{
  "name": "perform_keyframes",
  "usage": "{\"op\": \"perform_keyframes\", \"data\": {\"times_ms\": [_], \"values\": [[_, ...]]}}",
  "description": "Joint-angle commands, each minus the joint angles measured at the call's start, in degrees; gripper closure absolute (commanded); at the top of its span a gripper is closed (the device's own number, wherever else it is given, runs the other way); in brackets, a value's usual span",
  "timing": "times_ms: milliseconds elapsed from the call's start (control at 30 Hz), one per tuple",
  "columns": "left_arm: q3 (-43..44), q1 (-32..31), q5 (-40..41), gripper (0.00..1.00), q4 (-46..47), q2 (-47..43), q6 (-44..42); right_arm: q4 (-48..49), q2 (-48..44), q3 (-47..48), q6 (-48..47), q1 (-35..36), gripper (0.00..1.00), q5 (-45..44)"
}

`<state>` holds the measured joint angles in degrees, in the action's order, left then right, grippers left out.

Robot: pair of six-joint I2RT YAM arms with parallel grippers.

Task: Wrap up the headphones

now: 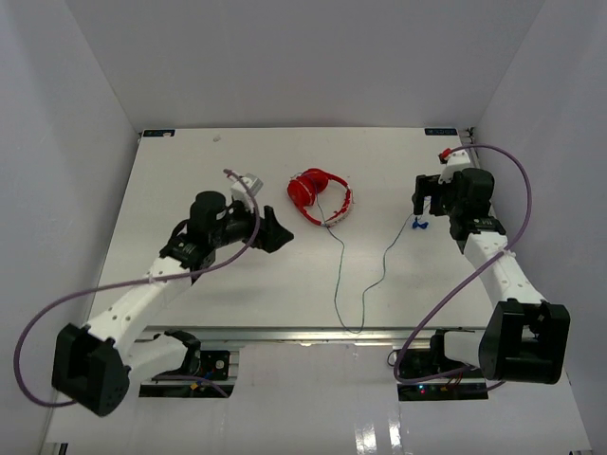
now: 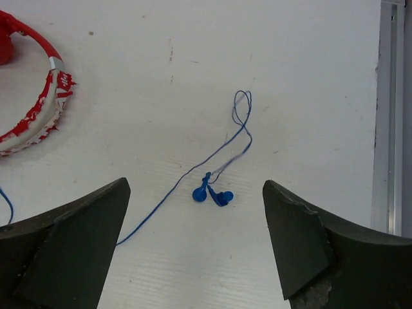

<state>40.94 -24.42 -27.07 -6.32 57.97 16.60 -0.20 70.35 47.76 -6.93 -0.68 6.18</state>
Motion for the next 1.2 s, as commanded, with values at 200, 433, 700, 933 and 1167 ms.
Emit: {"op": "perform_keyframes", "data": {"times_ms": [200,433,700,933,1167], "values": [[39.4,-12.6,11.2,0.05,-12.6,39.1,-3.5,-12.8,-9.8,-2.0,-14.6,-8.9,0.1,37.2],[70.7,-15.9,21.2,0.08,-26.0,64.8,-4.5,-13.8,-16.8,-8.1,-20.5,-13.5,0.04,56.1],[84.7,-19.1,34.7,0.08,-32.7,78.8,-6.9,-13.9,-16.0,-8.9,-19.6,-16.5,0.03,62.3],[85.3,-20.8,36.2,0.12,-31.9,82.5,-8.0,-13.9,-15.8,-8.8,-18.9,-16.7,0.03,63.0],[86.1,-22.2,38.0,0.32,-31.1,84.9,-8.2,-13.8,-15.8,-8.7,-18.7,-17.1,0.02,63.7]]}}
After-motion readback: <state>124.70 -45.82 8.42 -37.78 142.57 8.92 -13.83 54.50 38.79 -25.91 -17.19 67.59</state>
